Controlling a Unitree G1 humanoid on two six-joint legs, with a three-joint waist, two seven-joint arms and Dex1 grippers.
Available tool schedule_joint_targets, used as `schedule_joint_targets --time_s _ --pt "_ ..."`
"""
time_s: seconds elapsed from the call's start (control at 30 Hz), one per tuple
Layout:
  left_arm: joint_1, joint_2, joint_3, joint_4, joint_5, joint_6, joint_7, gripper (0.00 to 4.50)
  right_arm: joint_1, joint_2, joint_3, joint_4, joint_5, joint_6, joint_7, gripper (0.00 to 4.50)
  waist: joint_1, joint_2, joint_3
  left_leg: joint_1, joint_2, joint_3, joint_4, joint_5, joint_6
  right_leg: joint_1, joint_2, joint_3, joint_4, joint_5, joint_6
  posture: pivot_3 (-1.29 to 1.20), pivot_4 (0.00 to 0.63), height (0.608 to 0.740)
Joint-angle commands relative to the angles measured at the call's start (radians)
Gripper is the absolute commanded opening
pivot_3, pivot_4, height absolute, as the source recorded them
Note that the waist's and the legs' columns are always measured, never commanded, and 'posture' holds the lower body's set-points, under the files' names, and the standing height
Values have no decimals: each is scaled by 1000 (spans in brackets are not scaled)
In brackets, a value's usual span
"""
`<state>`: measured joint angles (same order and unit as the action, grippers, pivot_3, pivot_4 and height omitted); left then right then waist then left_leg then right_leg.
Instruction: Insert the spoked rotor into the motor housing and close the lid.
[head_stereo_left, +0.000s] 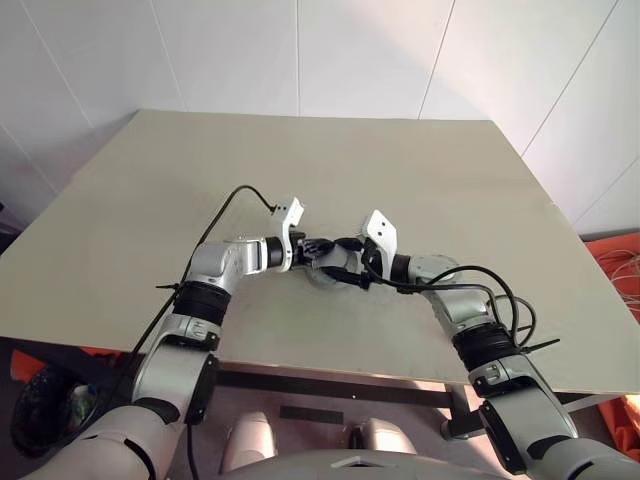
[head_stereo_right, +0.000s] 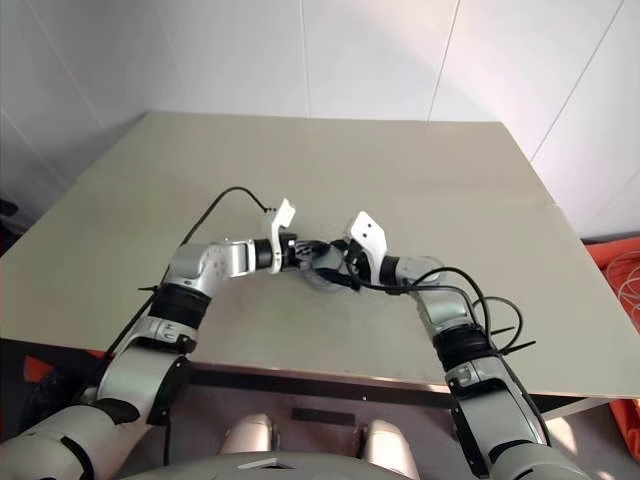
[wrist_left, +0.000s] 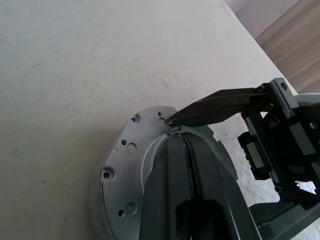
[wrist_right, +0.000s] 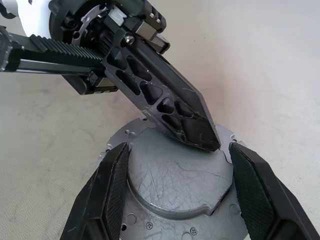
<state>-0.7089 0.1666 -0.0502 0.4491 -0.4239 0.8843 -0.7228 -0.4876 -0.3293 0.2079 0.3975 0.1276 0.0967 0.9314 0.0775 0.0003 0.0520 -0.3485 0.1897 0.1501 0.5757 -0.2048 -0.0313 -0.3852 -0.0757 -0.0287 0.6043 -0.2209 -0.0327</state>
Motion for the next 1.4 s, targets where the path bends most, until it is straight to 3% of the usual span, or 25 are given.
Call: schedule_joint_targets --time_s 0.03,0.1,0.23,0.27,0.5,0.57,0.93,1.4 --pt "10 13 -5 -5 -1 33 -13 16 -10 -16 -21 7 -7 42 -22 3070 0 0 0 0 0 0 0 0 0 0 0 0 0 -1 2 0 0 740" --pt "10 15 -1 -6 -1 34 -17 16 -9 -20 -21 2 -1 44 -11 3070 0 0 0 0 0 0 0 0 0 0 0 0 0 -2 3 0 0 740" --pt "7 20 13 0 -5 37 -21 0 -13 -20 -24 6 -14 28 -34 4445 0 0 0 0 0 0 0 0 0 -1 0 0 -1 -2 3 0 0 740" --pt "6 21 14 1 -5 38 -22 0 -16 -19 -23 13 -22 19 -44 4481 0 0 0 0 0 0 0 0 0 -2 0 0 -1 0 0 0 0 740" --pt "0 30 25 13 -5 37 -23 0 -25 -17 -28 12 -13 -10 -46 4481 -1 0 1 -1 0 0 -2 0 0 -2 0 0 -1 2 -3 0 0 740" --pt "0 32 27 14 -5 35 -23 0 -24 -18 -33 -1 -2 -4 -37 4481 -1 0 1 0 0 0 -2 0 0 -2 0 0 -2 -2 3 0 0 740" --pt "-29 51 55 59 -2 18 -30 0 -41 -2 -138 -108 136 89 -26 4481 -1 0 8 -4 0 0 -4 0 0 -8 0 0 -2 2 -3 0 0 740" --pt "-20 52 35 34 -18 62 -74 0 -68 -1 -210 -123 188 148 -67 4481 1 0 9 -10 0 0 -3 2 -3 -13 0 0 -1 2 -3 0 0 740"
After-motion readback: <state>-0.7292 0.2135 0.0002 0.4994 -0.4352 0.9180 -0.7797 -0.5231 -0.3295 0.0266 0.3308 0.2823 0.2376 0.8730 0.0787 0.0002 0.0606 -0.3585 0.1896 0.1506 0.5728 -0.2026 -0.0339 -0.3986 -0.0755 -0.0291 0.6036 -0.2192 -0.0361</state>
